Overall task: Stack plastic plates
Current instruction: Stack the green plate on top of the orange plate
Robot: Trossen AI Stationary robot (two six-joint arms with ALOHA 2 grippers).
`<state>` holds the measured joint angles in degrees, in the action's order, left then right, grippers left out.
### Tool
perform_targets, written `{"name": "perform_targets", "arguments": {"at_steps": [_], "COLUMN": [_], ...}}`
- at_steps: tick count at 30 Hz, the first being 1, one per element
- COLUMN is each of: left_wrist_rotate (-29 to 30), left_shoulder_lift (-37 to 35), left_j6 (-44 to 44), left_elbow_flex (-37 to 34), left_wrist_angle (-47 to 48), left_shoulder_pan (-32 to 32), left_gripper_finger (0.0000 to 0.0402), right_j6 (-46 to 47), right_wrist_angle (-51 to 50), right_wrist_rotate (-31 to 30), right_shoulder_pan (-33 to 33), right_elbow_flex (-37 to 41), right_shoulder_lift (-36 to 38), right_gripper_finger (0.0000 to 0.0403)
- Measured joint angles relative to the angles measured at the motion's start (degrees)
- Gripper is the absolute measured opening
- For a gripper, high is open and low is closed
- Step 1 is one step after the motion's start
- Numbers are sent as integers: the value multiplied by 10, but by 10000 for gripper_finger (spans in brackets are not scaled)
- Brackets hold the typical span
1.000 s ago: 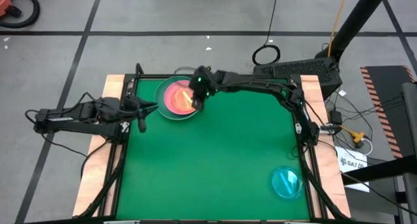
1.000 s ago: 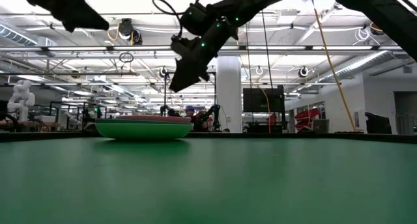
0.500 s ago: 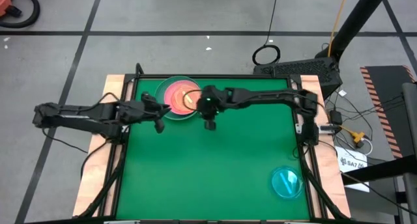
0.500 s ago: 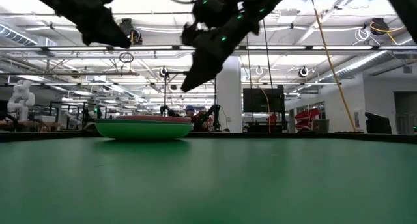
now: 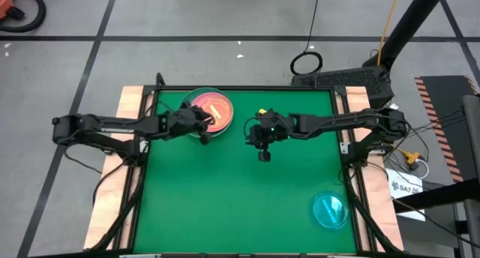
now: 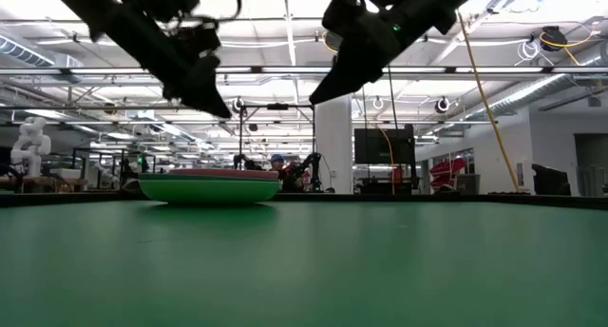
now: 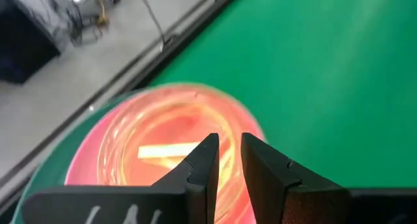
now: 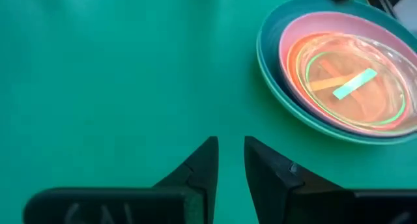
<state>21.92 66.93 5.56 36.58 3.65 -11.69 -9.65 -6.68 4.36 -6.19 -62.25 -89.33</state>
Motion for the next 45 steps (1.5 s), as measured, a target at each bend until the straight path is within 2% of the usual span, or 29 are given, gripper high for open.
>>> {"name": "perform_targets", "arguments": {"at_steps": [7, 10, 13, 18, 23, 30, 45], "left_wrist_rotate": [-95, -145, -166, -169, -169, -164, -157], "left_shoulder_lift": [63, 100, 146, 209, 238, 240, 244], "left_j6": [-25, -37, -61, -83, -89, -70, -64], "left_elbow_flex": [29, 64, 106, 162, 175, 175, 175], "left_wrist_angle": [7, 8, 20, 97, 119, 165, 201], "left_shoulder_pan": [-101, -140, -165, -185, -191, -186, -183], "left_gripper_finger": [74, 74, 74, 74, 74, 74, 74], "right_j6": [-20, -21, -31, -31, -31, -31, -51], "right_wrist_angle": [33, 90, 138, 155, 153, 153, 183], "right_wrist_rotate": [1, 1, 2, 1, 2, 2, 2], "right_shoulder_pan": [3, 3, -2, -14, -13, -13, -14], "right_elbow_flex": [57, 97, 118, 121, 121, 121, 121], "right_shoulder_lift": [1, 0, 1, 1, 1, 1, 1], "right_gripper_finger": [67, 67, 67, 67, 67, 67, 67]}}
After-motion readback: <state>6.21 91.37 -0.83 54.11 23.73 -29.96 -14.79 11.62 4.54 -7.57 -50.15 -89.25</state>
